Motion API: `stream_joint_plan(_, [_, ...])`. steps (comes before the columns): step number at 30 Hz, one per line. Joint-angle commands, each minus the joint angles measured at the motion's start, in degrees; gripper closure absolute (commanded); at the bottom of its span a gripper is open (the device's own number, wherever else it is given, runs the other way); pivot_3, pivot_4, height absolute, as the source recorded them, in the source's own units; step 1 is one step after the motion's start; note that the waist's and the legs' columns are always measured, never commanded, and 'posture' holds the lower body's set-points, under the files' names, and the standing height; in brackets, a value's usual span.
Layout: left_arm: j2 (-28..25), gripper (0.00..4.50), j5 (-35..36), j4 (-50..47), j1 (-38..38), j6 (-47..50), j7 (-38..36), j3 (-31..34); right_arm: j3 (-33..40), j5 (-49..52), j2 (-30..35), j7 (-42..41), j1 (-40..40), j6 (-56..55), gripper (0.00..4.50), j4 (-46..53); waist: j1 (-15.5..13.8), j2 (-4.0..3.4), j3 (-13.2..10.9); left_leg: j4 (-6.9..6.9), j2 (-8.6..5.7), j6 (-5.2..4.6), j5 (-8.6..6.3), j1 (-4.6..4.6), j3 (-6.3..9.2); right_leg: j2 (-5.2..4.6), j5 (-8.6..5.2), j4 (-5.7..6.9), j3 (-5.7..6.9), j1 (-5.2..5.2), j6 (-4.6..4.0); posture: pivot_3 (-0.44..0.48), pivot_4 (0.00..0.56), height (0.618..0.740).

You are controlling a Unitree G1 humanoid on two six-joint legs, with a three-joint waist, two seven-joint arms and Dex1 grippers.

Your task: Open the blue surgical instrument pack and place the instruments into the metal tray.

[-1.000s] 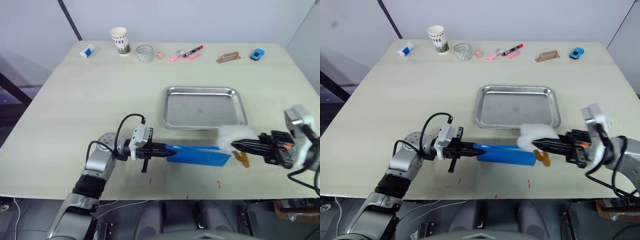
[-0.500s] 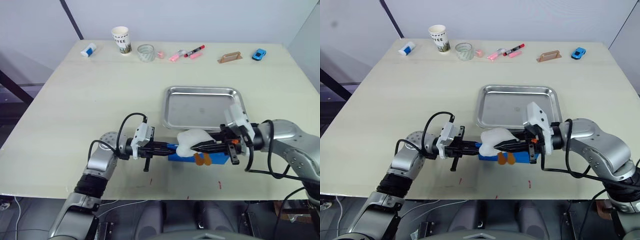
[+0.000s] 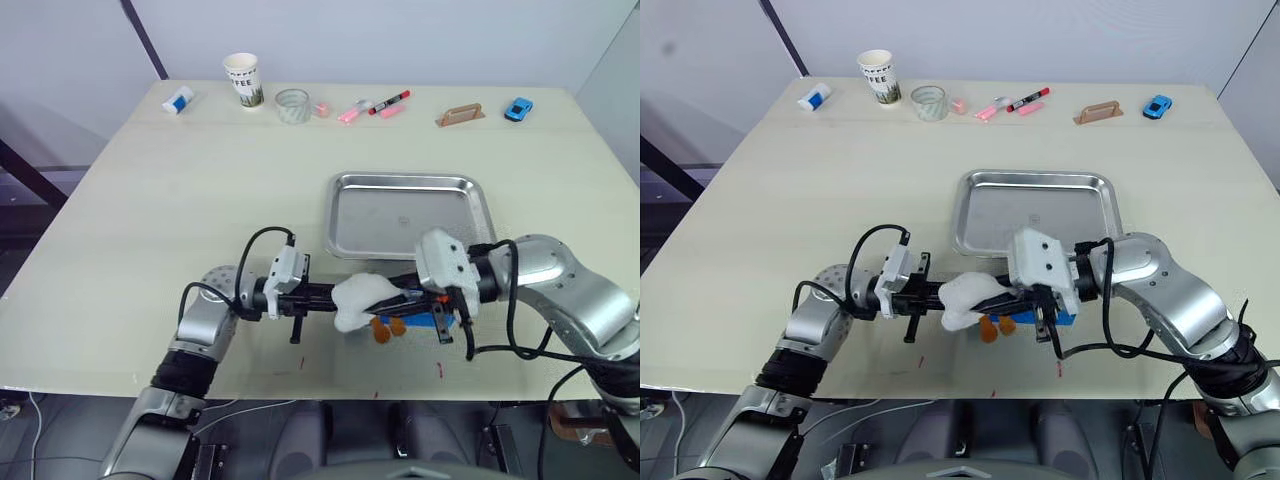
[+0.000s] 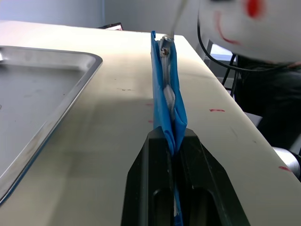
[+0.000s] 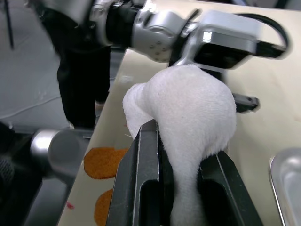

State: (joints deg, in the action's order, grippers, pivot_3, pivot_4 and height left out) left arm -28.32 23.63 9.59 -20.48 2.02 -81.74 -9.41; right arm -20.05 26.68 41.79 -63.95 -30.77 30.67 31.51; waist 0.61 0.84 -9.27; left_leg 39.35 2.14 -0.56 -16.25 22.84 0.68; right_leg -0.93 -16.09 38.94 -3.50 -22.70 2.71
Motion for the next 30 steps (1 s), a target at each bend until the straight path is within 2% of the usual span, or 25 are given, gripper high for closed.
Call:
stream_joint_plan(1, [0.4,4.50,-0.3,-0.6,0.0,0.3,0.5,-0.2,-0.4,-3.2,1.7,-2.0,-0.1,-4.3,4.45,4.1,0.0,0.00,0.0,0.00,0.00,0.00,0.00,0.00,0.00,0.00,0.00,0.00,0.00,0.00,0.00,0.000,0.150,0.740])
stream_joint_plan(9, [0.5,4.50,-0.4,0.0,-0.3,0.1,0.0,-0.4,-1.3,-10.4,1.6,-0.6,3.3,-10.6,4.45,3.6,0.0,0.00,0.0,0.00,0.00,0.00,0.00,-0.01,-0.01,0.00,0.00,0.01,0.00,0.00,0.00,0.000,0.150,0.740])
stream_joint_plan(10, [0.5,4.50,-0.4,0.1,-0.4,0.1,-0.1,-0.4,-1.2,-10.8,1.7,-0.5,3.8,-11.2,3.44,3.7,0.0,0.00,0.0,0.00,0.00,0.00,0.00,-0.01,0.00,0.00,0.00,0.02,0.01,0.01,0.00,0.000,0.150,0.740])
stream_joint_plan(11, [0.5,4.50,-0.5,0.2,-0.4,0.0,-0.1,-0.4,-1.1,-11.1,1.7,-0.5,4.2,-11.6,3.24,3.7,0.0,0.00,0.0,0.00,0.00,0.00,0.00,-0.01,0.01,0.00,0.00,0.01,0.01,0.01,0.00,0.000,0.150,0.740])
stream_joint_plan(14, [0.3,4.50,-0.5,0.4,-0.5,-0.1,-0.3,-0.3,0.1,-11.1,2.9,-1.2,6.0,-12.6,1.63,4.3,0.0,0.00,0.0,0.00,0.00,0.00,0.00,-0.01,0.00,0.00,0.00,0.00,0.01,0.01,0.00,0.000,0.150,0.740])
stream_joint_plan(15, [0.2,4.50,-0.6,0.6,-0.5,-0.2,-0.4,-0.3,0.8,-10.7,3.6,-1.7,6.8,-12.9,0.94,4.5,0.0,0.00,0.0,0.00,0.00,0.00,0.00,-0.01,-0.01,-0.01,0.00,-0.01,0.00,0.01,0.00,0.000,0.150,0.740])
stream_joint_plan(16, [0.1,4.50,-0.6,0.7,-0.5,-0.3,-0.5,-0.2,1.2,-10.4,4.0,-2.0,7.2,-13.1,0.47,4.6,0.0,0.00,0.0,0.00,0.00,0.00,0.00,-0.01,-0.01,-0.01,0.00,0.00,0.00,0.01,0.00,0.000,0.150,0.740])
stream_joint_plan(17, [0.1,4.50,-0.6,0.9,-0.6,-0.3,-0.5,-0.1,1.6,-10.2,4.3,-2.1,7.5,-13.4,0.24,4.6,0.0,0.00,0.0,0.00,0.00,0.00,0.00,-0.01,-0.01,-0.01,0.00,0.00,0.00,0.01,0.00,0.000,0.150,0.740])
stream_joint_plan(18, [0.0,4.50,-0.7,1.0,-0.6,-0.5,-0.6,-0.1,2.3,-9.7,4.7,-2.5,7.9,-13.7,0.11,4.6,0.0,0.00,0.0,0.00,-0.01,0.00,0.00,-0.01,0.00,-0.01,0.00,0.00,0.01,0.02,0.00,0.000,0.150,0.740])
stream_joint_plan(24, [0.0,4.50,-0.9,1.3,-0.5,-0.8,-0.8,0.0,7.0,-6.9,6.8,-4.4,10.8,-15.7,0.11,3.9,0.0,0.00,0.0,0.00,0.00,0.00,0.00,-0.04,0.01,0.02,0.00,0.01,0.01,0.02,-0.01,0.000,0.150,0.740])
stream_joint_plan(30, [-0.1,4.50,-1.0,1.4,-0.4,-1.2,-0.8,0.1,20.0,3.9,9.6,-5.0,18.0,-12.3,0.11,2.5,0.1,0.01,0.0,0.00,0.00,0.00,0.00,-0.05,-0.03,0.00,0.00,0.00,-0.03,0.05,0.00,0.000,0.150,0.740])
